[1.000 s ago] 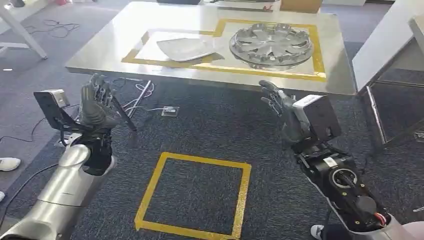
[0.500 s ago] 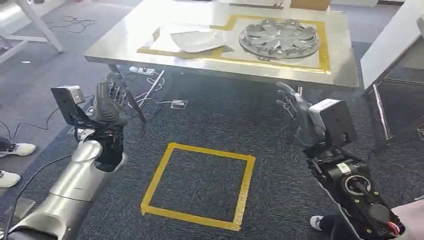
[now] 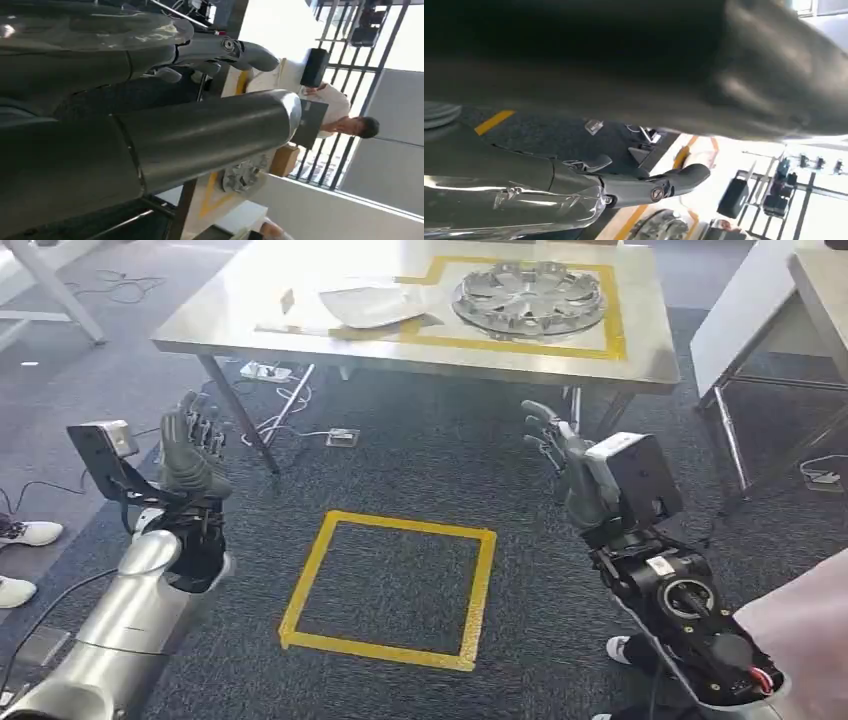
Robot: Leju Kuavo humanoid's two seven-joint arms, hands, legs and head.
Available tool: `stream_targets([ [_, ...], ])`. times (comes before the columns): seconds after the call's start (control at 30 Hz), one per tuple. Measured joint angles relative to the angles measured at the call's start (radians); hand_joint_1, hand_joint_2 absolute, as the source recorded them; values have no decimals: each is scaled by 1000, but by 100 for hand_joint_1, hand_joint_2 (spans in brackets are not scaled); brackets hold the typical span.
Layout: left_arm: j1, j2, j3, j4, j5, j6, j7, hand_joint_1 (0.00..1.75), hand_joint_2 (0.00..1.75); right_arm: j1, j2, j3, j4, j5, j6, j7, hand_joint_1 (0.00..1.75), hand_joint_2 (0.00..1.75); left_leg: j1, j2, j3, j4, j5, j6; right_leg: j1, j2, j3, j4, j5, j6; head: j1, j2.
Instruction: Take the parts from the cabinet and place them on the table.
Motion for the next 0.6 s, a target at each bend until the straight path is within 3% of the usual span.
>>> stream_targets([
  [0.03, 0, 0, 0, 0, 0, 0, 0, 0, 0, 1, 0, 0, 0, 0, 0, 0, 0, 0, 7, 4, 0, -7, 9, 12, -1, 1, -7, 3, -3, 3, -2, 0],
  [0.07, -1, 0, 0, 0, 0, 0, 0, 0, 0, 1, 0, 0, 0, 0, -1, 0, 0, 0, 8, 6, -5, -7, 14, 19, -3, 1, -27, 33, -35, 8, 0, 0],
  [0.13, 0, -1, -1, 0, 0, 0, 0, 0, 0, 2, 0, 0, 0, 0, 0, 0, 0, 0, 7, 6, -16, -7, 23, 28, -7, 0, -82, 195, -131, 15, 20, 0],
  [0.17, 2, -1, -1, 0, 0, 0, 0, 0, 0, 6, 0, 0, 0, 0, 0, 0, 0, 0, 6, 6, -22, -6, 28, 29, -8, 0, -113, 286, -170, 19, 22, 0],
  [0.2, 4, -1, -2, 0, 0, 0, 0, 0, 0, 9, 0, 0, 0, 0, 0, 0, 0, 0, 6, 6, -28, -6, 32, 27, -8, 0, -130, 344, -189, 21, 24, 0],
  [0.23, 7, -1, -2, 0, 0, 0, 0, 0, 0, 12, 0, 0, 1, 0, 0, 0, 0, 0, 6, 6, -31, -5, 35, 26, -8, 0, -123, 348, -184, 22, 25, 0],
  [0.27, 8, -1, -2, 0, 0, 0, 0, 0, 0, 12, 0, 2, 1, 0, 0, 1, 0, 0, 6, 6, -34, -4, 37, 25, -8, 0, -94, 308, -162, 21, 27, 0],
  [0.33, 8, -2, -2, 0, 1, 0, 0, 0, 0, 11, 0, 2, 0, 1, -2, 0, 0, 0, 7, 6, -34, -1, 37, 22, -8, -1, 19, 121, -82, 13, 34, 0],
  [0.37, 8, -2, -2, 0, 1, -1, 1, 0, 0, 11, 0, 2, 0, 3, -3, 0, 0, 0, 7, 6, -34, 0, 37, 21, -7, -1, 54, 43, -75, 5, 37, 0],
  [0.4, 5, -2, -2, 0, 1, -2, 0, 0, 0, 12, 0, 2, 0, 3, -5, 1, 0, 0, 1, 6, -42, 2, 42, 11, 2, 1, 74, 31, -81, 1, 35, 0],
  [0.43, 6, -2, -2, 0, 2, -3, 1, 0, 0, 12, 0, 3, 0, 4, -7, 1, 0, 0, 3, 6, -51, 5, 47, 4, 3, 0, 70, 22, -81, -5, 37, 0],
  [0.47, 8, -2, -2, 0, 2, -3, 1, 0, 0, 13, 0, 3, 0, 4, -7, 2, 0, 0, -2, 5, -58, 12, 41, 4, 0, -1, 68, 13, -82, -6, 36, 0],
  [0.5, 9, -1, -2, 0, 2, -3, 1, 0, 0, 15, 0, 3, 0, 4, -7, 1, 0, 0, -5, 5, -65, 16, 45, 19, -5, 0, 68, 10, -88, 1, 29, 0],
  [0.6, 8, -2, -2, 0, 2, -3, 1, 0, 0, 18, 0, 3, -1, 5, -7, 2, 0, 0, -2, 9, -61, 9, 48, 15, -2, 3, 66, 11, -87, -1, 13, 0],
])
